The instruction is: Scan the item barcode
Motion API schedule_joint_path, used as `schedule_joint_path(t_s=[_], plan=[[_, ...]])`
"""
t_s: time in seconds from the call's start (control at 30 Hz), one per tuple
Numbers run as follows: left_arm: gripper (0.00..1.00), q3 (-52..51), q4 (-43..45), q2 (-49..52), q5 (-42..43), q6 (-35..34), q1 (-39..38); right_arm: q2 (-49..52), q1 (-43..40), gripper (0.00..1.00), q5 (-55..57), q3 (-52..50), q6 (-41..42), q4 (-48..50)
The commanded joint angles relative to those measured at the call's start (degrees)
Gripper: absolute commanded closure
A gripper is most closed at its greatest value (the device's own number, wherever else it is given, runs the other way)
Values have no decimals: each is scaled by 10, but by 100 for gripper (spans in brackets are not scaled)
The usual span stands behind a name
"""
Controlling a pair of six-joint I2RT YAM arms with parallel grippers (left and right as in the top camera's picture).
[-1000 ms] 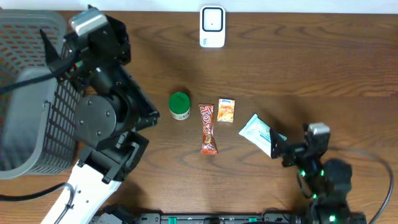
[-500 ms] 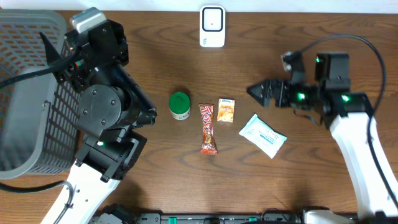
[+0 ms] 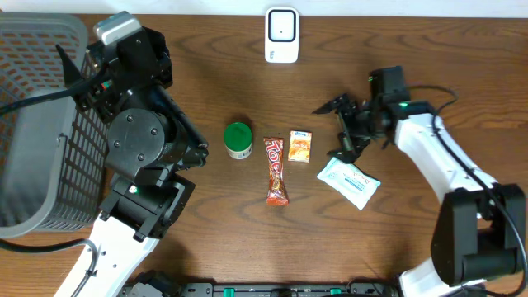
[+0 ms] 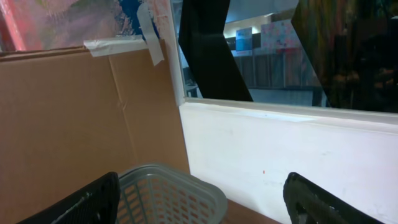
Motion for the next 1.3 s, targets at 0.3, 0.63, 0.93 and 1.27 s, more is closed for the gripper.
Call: schedule_joint_path(t_s=[0.3, 0.63, 0.93, 1.27], plan=[[16, 2, 3, -5, -7, -31, 3, 10, 126, 1, 191, 7, 377, -1], [16, 2, 3, -8, -7, -39, 3, 47, 136, 1, 233, 7, 399, 45], [16, 2, 2, -9, -7, -39, 3, 122, 134, 1, 180, 7, 399, 126], [16, 2, -2, -9, -7, -39, 3, 137, 126, 30, 177, 7, 368, 96]])
